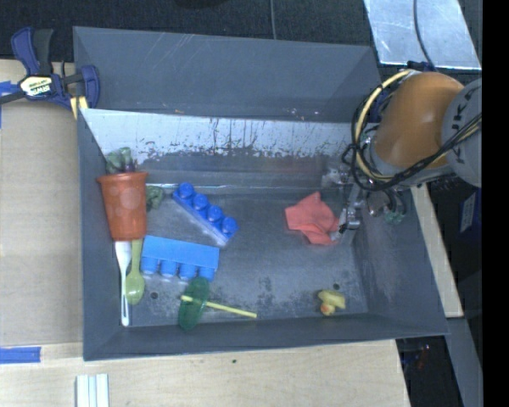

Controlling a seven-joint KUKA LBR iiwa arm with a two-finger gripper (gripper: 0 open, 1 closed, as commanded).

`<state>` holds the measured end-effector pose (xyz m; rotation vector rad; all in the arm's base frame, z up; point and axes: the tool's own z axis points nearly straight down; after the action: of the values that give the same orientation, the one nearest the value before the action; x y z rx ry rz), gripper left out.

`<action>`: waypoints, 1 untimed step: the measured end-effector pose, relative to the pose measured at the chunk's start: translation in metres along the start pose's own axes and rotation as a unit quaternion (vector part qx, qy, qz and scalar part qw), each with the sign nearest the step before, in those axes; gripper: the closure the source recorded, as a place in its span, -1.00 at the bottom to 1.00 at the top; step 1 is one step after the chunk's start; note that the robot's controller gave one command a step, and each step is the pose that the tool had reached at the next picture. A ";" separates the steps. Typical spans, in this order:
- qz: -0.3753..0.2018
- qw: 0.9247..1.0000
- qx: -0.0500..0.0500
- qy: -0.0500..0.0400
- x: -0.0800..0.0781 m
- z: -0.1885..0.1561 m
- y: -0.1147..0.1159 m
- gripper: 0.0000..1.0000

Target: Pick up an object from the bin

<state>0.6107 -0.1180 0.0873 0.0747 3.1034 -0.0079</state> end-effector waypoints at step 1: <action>-0.110 0.994 0.000 0.000 -0.003 0.006 0.008 -1.00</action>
Offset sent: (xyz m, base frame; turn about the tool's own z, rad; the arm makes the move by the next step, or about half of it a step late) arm -0.0126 0.0270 -0.0173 0.1270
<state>0.6142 -0.1097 0.0818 -0.2659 3.0933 -0.0157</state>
